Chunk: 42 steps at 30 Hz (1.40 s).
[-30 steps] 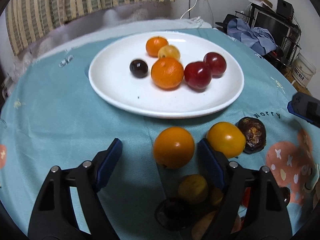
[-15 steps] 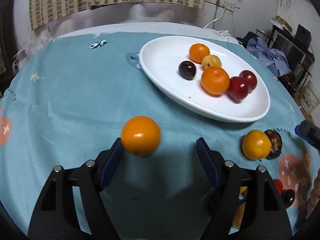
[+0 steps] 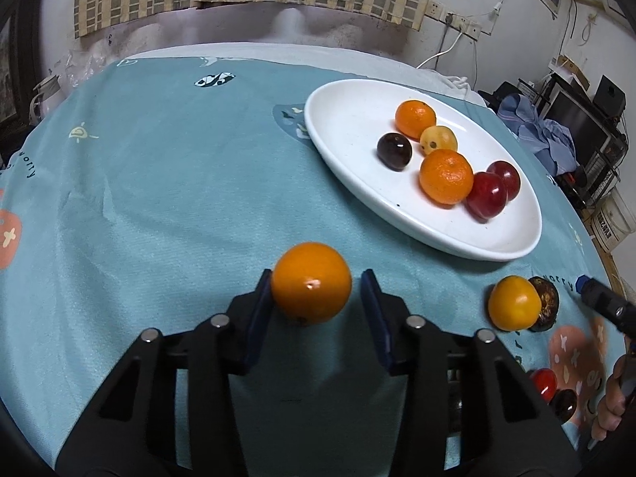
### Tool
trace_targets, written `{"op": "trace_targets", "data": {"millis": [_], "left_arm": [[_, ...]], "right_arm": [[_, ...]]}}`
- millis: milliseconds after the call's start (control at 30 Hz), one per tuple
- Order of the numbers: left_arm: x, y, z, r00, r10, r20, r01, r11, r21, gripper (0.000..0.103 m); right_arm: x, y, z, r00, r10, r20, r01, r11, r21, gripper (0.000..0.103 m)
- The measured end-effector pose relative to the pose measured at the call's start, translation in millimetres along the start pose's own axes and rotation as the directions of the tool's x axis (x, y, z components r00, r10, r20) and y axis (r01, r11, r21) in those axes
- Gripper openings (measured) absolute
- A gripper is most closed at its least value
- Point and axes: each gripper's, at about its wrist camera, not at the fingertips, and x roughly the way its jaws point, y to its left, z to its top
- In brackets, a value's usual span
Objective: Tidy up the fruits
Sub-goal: 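Grasp an orange with the left tool while the right grasps a brown date, then place both fruits on the white plate and open both tools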
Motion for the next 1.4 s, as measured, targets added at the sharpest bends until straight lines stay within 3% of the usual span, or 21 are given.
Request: {"op": "trace_targets", "data": {"millis": [167, 333, 500, 667, 767, 833, 900, 1200, 1400], "left_arm": [[1, -2, 0, 1.0, 0.012, -0.003, -0.012, 1.0, 0.012, 0.043], [1, -2, 0, 1.0, 0.016, -0.003, -0.016, 1.0, 0.015, 0.046], [2, -4, 1, 1.0, 0.019, -0.004, -0.019, 1.0, 0.024, 0.048], [2, -3, 1, 1.0, 0.016, -0.004, -0.016, 1.0, 0.02, 0.049], [2, -2, 2, 1.0, 0.007, -0.002, -0.007, 1.0, 0.018, 0.048], [1, 0, 2, 1.0, -0.01, 0.002, 0.01, 1.0, 0.004, 0.048], [0, 3, 2, 1.0, -0.026, 0.007, 0.026, 1.0, -0.009, 0.038], [-8, 0, -1, 0.999, -0.034, 0.042, 0.034, 0.999, -0.001, 0.038], [-38, -21, 3, 0.99, -0.057, 0.127, 0.05, 0.997, 0.056, 0.038]], "right_arm": [[12, 10, -4, 0.998, -0.05, -0.03, 0.047, 0.994, -0.1, 0.072], [25, 27, -14, 0.992, -0.124, -0.036, 0.111, 0.962, -0.249, 0.069], [32, 31, -14, 0.992, -0.119, -0.048, 0.1, 0.953, -0.286, 0.068], [36, 37, -15, 0.994, -0.081, -0.069, 0.056, 0.95, -0.306, 0.05], [40, 39, -15, 0.994, -0.044, -0.096, 0.013, 0.954, -0.299, 0.035], [40, 39, -16, 0.995, -0.034, -0.098, 0.004, 0.956, -0.292, 0.031], [37, 35, -15, 0.996, -0.026, -0.09, 0.001, 0.964, -0.266, 0.031], [22, 8, -3, 0.999, 0.018, -0.046, -0.022, 0.994, -0.105, 0.031], [-9, 1, 8, 0.996, 0.039, 0.078, -0.035, 0.998, -0.061, 0.031]]}}
